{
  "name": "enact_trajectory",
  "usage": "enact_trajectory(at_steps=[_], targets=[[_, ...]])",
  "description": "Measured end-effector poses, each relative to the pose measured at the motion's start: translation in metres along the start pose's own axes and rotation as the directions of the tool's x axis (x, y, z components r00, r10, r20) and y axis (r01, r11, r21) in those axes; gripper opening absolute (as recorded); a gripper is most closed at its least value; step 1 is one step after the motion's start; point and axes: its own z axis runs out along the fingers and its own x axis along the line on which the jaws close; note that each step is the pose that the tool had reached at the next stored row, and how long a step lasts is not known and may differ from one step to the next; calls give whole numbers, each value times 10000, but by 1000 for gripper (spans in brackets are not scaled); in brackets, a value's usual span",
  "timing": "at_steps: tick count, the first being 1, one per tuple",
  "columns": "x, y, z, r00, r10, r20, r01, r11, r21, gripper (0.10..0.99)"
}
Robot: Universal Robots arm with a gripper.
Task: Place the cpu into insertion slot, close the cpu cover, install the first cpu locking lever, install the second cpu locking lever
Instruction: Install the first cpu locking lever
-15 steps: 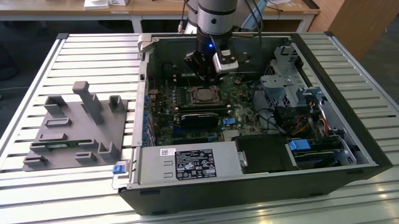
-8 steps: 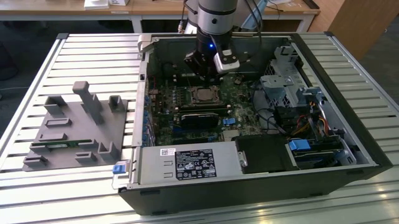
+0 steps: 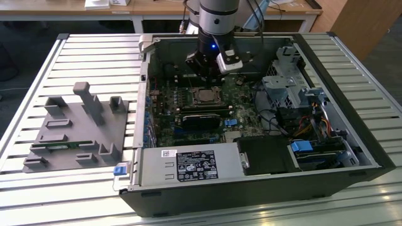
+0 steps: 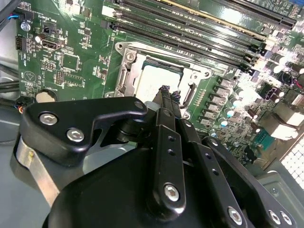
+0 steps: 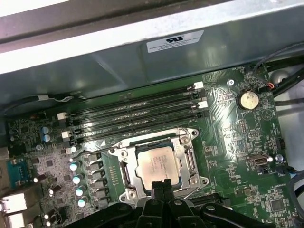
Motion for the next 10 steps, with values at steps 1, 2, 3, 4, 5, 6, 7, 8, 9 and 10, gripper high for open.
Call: enact_trajectory(at_steps=[1,2,3,4,5,6,7,8,9,10], targets=[[1,0,0,10000,-28,5,28,10000,-1,118],[6,-1,1,10000,-44,14,44,10000,-6,118],[15,-3,1,10000,-49,30,49,10000,-12,118],[30,-7,3,10000,-50,52,50,10000,-21,118],[48,-11,4,10000,-51,75,51,10000,-27,118],[64,-15,4,9999,-52,94,52,10000,-35,118],[73,-17,5,9999,-63,108,64,10000,-40,118],[75,-17,5,9999,-115,112,116,9999,-42,118],[75,-17,5,9997,-238,113,238,9997,-40,118],[75,-18,5,9993,-357,113,358,9994,-40,118]])
